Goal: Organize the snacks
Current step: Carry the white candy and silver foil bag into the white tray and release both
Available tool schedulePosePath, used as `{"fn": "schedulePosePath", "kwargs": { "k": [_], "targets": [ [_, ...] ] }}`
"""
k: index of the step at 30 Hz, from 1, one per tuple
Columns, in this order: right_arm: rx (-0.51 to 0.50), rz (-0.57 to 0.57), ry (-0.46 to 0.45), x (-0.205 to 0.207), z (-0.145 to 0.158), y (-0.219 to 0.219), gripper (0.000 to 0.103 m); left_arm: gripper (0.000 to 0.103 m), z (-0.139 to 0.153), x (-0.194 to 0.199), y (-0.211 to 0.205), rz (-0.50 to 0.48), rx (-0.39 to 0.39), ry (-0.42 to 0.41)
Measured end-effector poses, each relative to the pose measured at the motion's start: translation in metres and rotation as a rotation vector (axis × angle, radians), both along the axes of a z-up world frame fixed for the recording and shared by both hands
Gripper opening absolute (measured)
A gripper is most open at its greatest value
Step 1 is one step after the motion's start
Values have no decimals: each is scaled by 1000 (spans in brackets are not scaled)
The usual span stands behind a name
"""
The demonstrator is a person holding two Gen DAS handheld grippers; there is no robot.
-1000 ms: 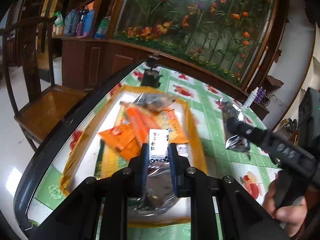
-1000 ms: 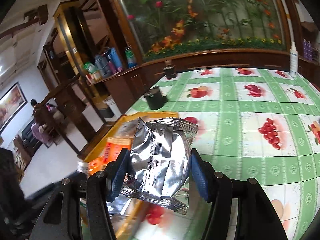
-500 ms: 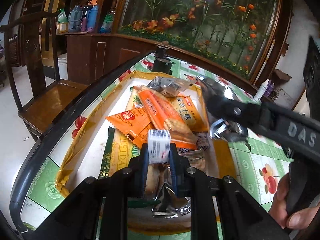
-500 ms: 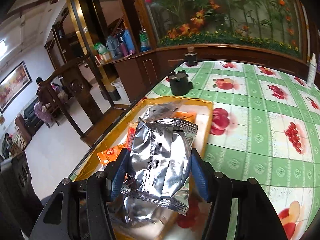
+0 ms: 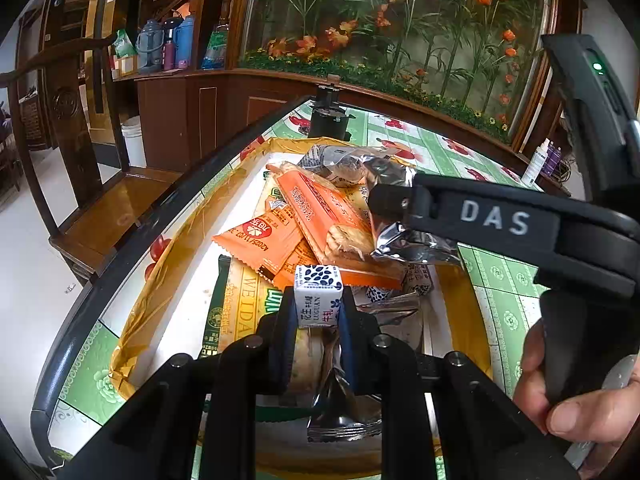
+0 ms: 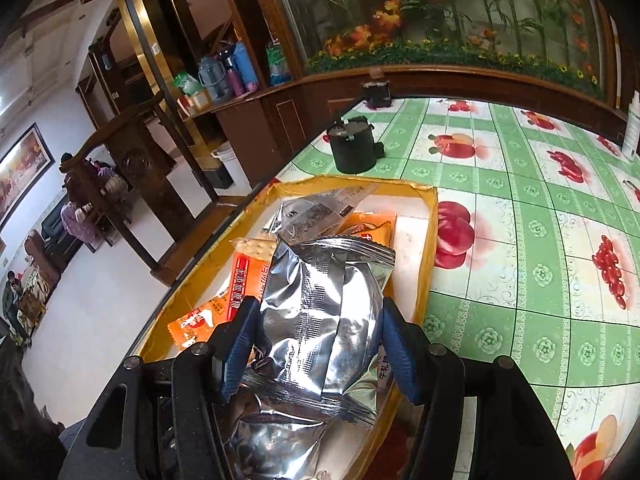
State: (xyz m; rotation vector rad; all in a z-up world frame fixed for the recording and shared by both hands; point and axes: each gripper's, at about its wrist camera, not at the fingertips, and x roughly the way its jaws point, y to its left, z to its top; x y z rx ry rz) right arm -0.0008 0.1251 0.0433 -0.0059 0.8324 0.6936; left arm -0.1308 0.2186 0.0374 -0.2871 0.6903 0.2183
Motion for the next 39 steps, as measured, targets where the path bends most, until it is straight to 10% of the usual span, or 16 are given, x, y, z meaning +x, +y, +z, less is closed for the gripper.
{"fn": "schedulePosePath", "kwargs": {
  "k": [28, 32, 39],
  "targets": [
    [-45, 27, 13, 4, -9, 13, 67, 21, 1, 0, -1, -5, 8, 1],
    [-47, 41, 5, -3, -6, 11, 70, 57, 4, -4, 1, 11, 19, -9],
    [-37, 44, -110, -24, 17, 1, 82, 68, 6, -9, 4, 23, 21, -33]
  ]
}}
